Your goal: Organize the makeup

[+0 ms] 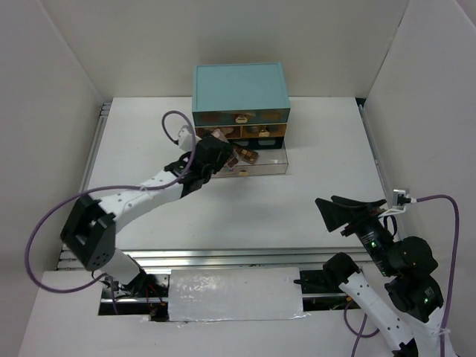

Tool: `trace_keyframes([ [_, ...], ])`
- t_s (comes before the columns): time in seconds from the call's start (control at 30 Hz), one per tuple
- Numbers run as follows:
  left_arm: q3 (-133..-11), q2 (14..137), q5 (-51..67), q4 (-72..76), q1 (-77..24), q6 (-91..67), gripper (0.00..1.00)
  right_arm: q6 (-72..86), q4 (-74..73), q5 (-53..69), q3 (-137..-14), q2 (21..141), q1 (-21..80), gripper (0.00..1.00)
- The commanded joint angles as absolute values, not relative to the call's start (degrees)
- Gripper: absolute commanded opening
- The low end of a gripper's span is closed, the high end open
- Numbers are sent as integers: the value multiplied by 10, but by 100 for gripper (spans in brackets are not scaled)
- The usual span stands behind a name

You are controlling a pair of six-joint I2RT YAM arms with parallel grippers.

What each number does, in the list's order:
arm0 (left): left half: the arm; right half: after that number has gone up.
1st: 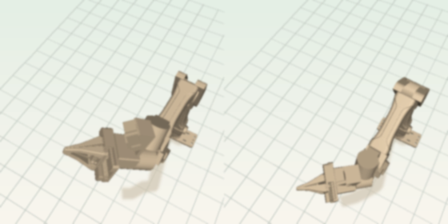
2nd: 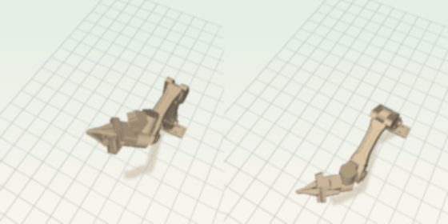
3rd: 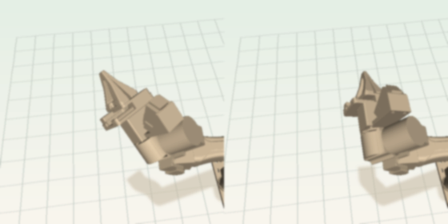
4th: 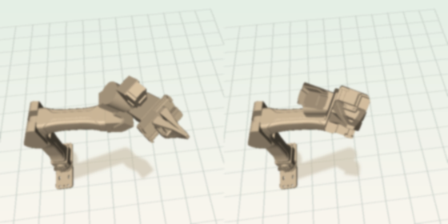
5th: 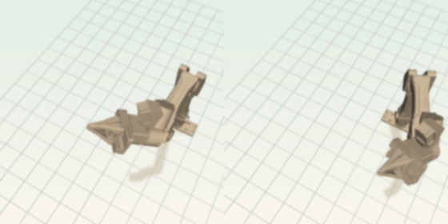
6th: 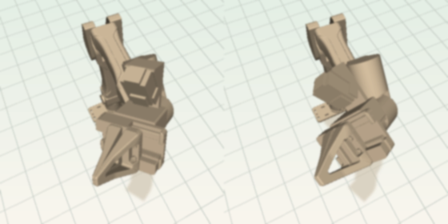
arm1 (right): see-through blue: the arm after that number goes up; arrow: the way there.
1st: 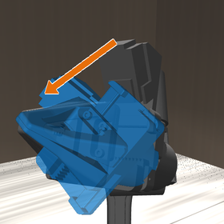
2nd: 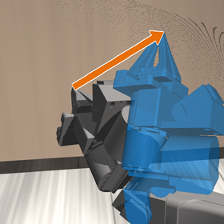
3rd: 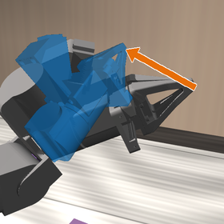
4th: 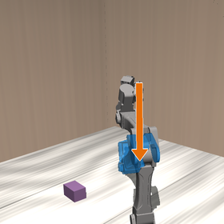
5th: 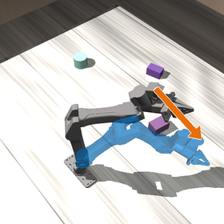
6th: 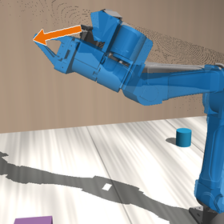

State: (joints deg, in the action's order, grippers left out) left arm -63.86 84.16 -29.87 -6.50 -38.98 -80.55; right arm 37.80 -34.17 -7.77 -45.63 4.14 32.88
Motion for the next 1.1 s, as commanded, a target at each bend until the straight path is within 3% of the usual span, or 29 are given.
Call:
trace_keyframes([
  [0.0, -693, 918, -351, 54, -410, -892, 17, 367, -349, -98, -492, 61, 332, 100],
  [0.2, -770, 1048, -385, 94, -414, -911, 27, 363, -361, -107, -497, 60, 333, 100],
  [0.27, -777, 1061, -389, 110, -413, -904, 39, 359, -365, -110, -495, 60, 333, 100],
  [0.33, -792, 1069, -394, 81, -412, -904, 64, 354, -368, -114, -495, 61, 332, 100],
  [0.37, -795, 1070, -393, 70, -413, -914, 84, 352, -368, -119, -491, 62, 332, 100],
  [0.43, -790, 1066, -392, 67, -412, -912, 99, 352, -362, -121, -486, 62, 332, 100],
  [0.77, -787, 1006, -363, 2, -411, -904, 99, 372, -255, -105, -390, 145, 332, 100],
  [0.9, -828, 941, -380, -121, -417, -825, 99, 378, -153, -80, -348, 293, 331, 96],
  [0.97, -860, 908, -388, -191, -417, -762, 99, 390, -97, -79, -346, 362, 330, 76],
  [1.03, -899, 879, -388, -281, -417, -706, 100, 423, -55, -79, -353, 461, 330, 19],
  [1.07, -908, 869, -388, -311, -416, -651, 99, 464, -42, -86, -358, 520, 329, 4],
])
